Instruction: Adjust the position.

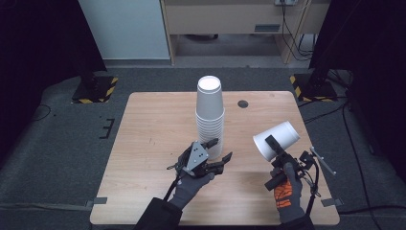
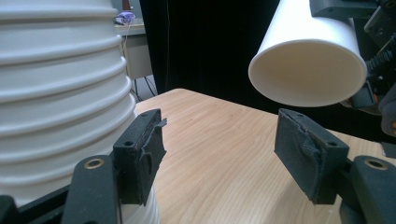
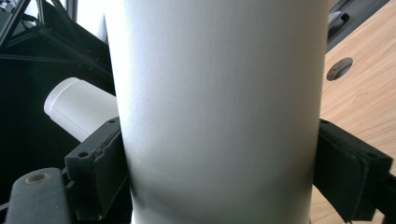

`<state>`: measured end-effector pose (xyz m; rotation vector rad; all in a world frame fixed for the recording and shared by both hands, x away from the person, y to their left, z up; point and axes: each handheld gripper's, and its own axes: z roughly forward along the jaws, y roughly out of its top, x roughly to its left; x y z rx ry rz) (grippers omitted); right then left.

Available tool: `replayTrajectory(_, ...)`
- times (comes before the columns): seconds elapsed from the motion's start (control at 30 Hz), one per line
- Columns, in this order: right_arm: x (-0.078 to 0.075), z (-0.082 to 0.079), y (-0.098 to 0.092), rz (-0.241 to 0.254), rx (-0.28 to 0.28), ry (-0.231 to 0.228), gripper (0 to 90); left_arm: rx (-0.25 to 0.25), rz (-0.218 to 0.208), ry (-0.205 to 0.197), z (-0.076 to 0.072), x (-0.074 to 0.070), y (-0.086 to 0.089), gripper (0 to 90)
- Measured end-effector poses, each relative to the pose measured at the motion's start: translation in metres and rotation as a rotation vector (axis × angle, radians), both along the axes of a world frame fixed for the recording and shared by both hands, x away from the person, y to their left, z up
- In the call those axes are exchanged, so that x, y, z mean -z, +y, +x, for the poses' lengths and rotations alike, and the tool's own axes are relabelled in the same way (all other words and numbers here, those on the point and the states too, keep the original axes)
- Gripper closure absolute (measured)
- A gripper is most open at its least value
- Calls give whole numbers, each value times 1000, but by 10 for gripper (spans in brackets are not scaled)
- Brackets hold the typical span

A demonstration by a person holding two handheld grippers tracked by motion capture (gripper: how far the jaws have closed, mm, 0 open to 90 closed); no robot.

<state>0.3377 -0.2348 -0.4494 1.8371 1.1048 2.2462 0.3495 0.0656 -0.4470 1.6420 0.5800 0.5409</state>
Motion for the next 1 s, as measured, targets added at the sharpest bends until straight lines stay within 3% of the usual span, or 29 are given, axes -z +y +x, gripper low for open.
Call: replayTrajectory(1.0, 0, 1, 3, 8, -34, 1, 137, 51, -22, -8, 26, 7, -45, 338)
